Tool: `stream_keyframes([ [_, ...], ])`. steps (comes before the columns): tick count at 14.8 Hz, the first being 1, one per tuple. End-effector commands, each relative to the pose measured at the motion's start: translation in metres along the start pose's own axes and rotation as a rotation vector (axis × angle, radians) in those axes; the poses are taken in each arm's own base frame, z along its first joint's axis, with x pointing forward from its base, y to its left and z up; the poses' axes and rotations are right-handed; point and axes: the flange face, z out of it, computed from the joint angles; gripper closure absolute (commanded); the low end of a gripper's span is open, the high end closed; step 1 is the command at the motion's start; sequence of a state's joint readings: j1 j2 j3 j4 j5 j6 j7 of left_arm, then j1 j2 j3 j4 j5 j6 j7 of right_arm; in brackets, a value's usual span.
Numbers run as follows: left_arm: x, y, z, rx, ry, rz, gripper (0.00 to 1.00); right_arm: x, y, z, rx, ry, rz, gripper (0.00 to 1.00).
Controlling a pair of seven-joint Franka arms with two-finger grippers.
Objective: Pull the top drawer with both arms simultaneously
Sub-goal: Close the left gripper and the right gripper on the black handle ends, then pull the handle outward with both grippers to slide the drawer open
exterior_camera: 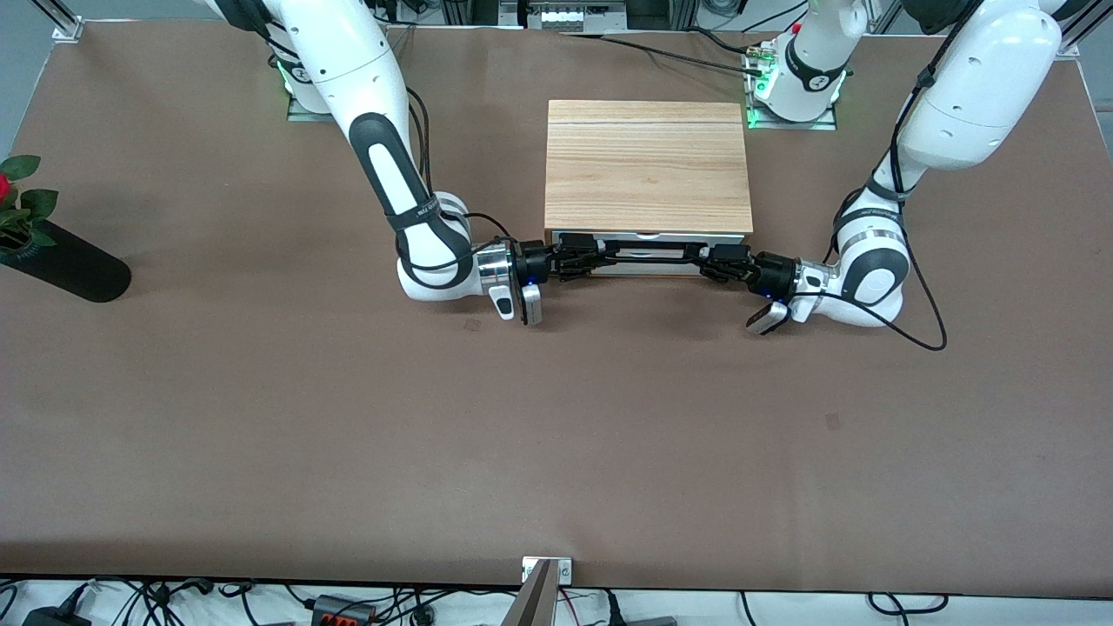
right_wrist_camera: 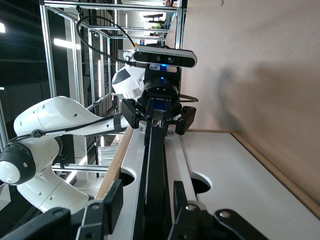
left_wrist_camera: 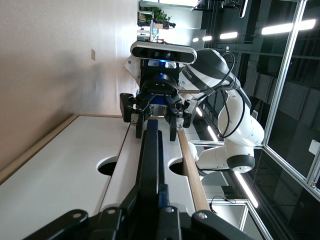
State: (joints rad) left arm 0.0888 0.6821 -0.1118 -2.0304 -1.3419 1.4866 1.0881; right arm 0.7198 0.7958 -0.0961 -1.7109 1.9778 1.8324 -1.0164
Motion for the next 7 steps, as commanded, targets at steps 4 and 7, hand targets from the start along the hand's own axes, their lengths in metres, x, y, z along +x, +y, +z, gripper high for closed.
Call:
stream_keyframes([
  [4,0.0057,0.0056,0.0041,-0.013,0.008,-0.034,0.94,0.003,-0.0028,-0.0017,0.02,-0.026,-0.008,0.69],
  [7,0.0057,0.0056,0.0041,-0.013,0.008,-0.034,0.94,0.0052,-0.0011,-0.0075,0.014,-0.03,-0.011,0.77],
])
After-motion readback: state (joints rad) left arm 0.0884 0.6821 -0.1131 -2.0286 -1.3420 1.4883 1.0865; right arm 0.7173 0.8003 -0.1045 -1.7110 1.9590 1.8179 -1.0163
